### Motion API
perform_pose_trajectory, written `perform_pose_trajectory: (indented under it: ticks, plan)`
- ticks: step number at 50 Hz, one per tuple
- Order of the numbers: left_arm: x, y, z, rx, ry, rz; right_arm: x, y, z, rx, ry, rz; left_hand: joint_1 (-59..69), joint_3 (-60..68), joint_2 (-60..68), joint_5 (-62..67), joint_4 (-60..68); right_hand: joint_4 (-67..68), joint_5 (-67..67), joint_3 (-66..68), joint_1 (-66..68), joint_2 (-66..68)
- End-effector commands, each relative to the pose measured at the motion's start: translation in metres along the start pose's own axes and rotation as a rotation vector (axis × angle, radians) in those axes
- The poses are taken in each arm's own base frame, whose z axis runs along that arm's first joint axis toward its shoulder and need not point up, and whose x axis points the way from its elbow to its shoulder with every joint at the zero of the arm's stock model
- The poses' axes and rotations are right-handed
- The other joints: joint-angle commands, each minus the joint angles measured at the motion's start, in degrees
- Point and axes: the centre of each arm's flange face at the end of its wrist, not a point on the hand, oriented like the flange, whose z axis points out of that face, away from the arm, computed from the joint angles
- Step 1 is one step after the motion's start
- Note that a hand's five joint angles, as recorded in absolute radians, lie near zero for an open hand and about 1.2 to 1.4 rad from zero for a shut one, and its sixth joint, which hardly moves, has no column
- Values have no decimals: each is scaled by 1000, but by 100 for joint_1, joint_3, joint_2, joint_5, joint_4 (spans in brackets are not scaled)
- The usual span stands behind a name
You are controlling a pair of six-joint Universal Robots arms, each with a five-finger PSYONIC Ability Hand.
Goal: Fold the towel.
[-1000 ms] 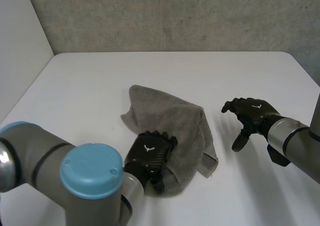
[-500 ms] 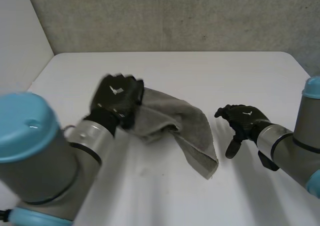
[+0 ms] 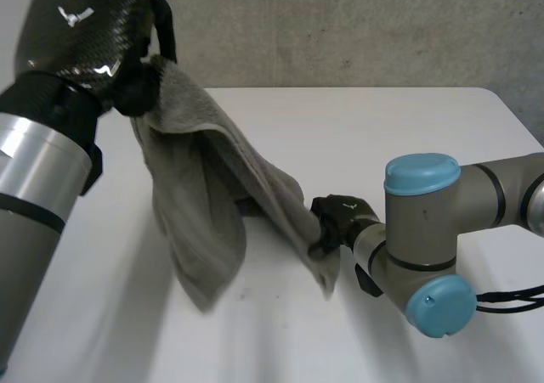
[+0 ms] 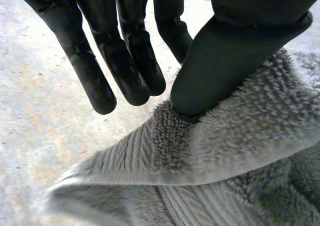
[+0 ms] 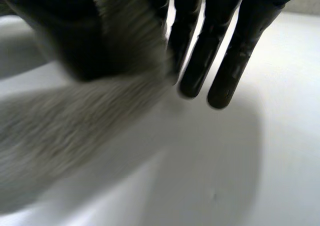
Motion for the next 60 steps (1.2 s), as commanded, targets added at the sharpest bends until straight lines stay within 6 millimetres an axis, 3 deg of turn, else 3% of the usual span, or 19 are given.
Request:
perform_pose_trajectory:
  ticks: [1,4,7,9,11,14,17,18,20,21,25,26,29,33,37,46,57,59,60]
  plan:
    - [-23,-8,22,49,-82,19,-5,-82,-25,334,-2,-54,1183,1033,1026,1184,1028,1889,2040,1934,1815,1717]
    - [-31,-18,42,99,-109,16,14,-158,-52,617,48,-122,1183,1033,1026,1184,1028,1889,2040,1934,1815,1717]
    - [-35,-22,52,120,-121,5,23,-195,-73,767,84,-144,1183,1033,1026,1184,1028,1889,2040,1934,1815,1717]
    - [-38,-27,60,143,-129,-15,35,-258,-125,1080,142,-178,1183,1033,1026,1184,1028,1889,2040,1934,1815,1717]
    - [-38,-31,67,164,-124,-77,34,-272,-144,1141,152,-196,1183,1033,1026,1184,1028,1889,2040,1934,1815,1717]
    - [-37,-18,66,125,-118,-128,34,-270,-150,1094,161,-213,1183,1033,1026,1184,1028,1889,2040,1934,1815,1717]
    - [-36,-1,64,76,-115,-149,30,-236,-135,845,111,-282,1183,1033,1026,1184,1028,1889,2040,1934,1815,1717]
    - [-33,28,57,-16,-105,-163,30,-236,-135,844,110,-282,1183,1033,1026,1184,1028,1889,2040,1934,1815,1717]
    - [-28,53,49,-95,-89,-161,28,-181,-107,544,19,-360,1183,1033,1026,1184,1028,1889,2040,1934,1815,1717]
    - [-28,53,49,-96,-89,-161,28,-180,-107,542,19,-360,1183,1033,1026,1184,1028,1889,2040,1934,1815,1717]
    - [-9,128,14,-356,20,-165,36,-117,-86,229,-24,-482,1183,1033,1026,1184,1028,1889,2040,1934,1815,1717]
    - [-9,128,14,-356,20,-165,45,-81,-79,44,-34,-568,1183,1033,1026,1184,1028,1889,2040,1934,1815,1717]
    - [3,166,-11,-511,98,-180,72,-42,-77,-161,-11,-651,1183,1033,1026,1184,1028,1889,2040,1934,1815,1717]
    - [11,199,-37,-674,168,-136,84,-36,-75,-173,17,-632,282,132,125,283,126,1889,2040,1934,1815,1717]
    - [12,201,-38,-694,198,-63,98,-51,-69,-61,94,-581,-161,-310,-317,-160,-316,1889,2040,1934,1815,1717]
    - [9,173,10,-514,210,34,101,-100,-75,182,167,-501,-144,-294,-301,-143,-299,1889,2040,1934,1815,1717]
    - [19,221,85,-439,199,45,94,-105,7,249,176,-455,-211,-360,-367,-209,-366,1889,2040,1934,1815,1717]
    - [20,229,92,-437,196,46,96,-100,18,224,207,-455,-480,-630,-637,-479,-635,852,1003,897,778,680]
    - [20,234,96,-437,192,45,101,-97,27,199,247,-453,-1546,-1696,-1703,-1545,-1701,-1929,-1778,-1884,-2003,-2101]
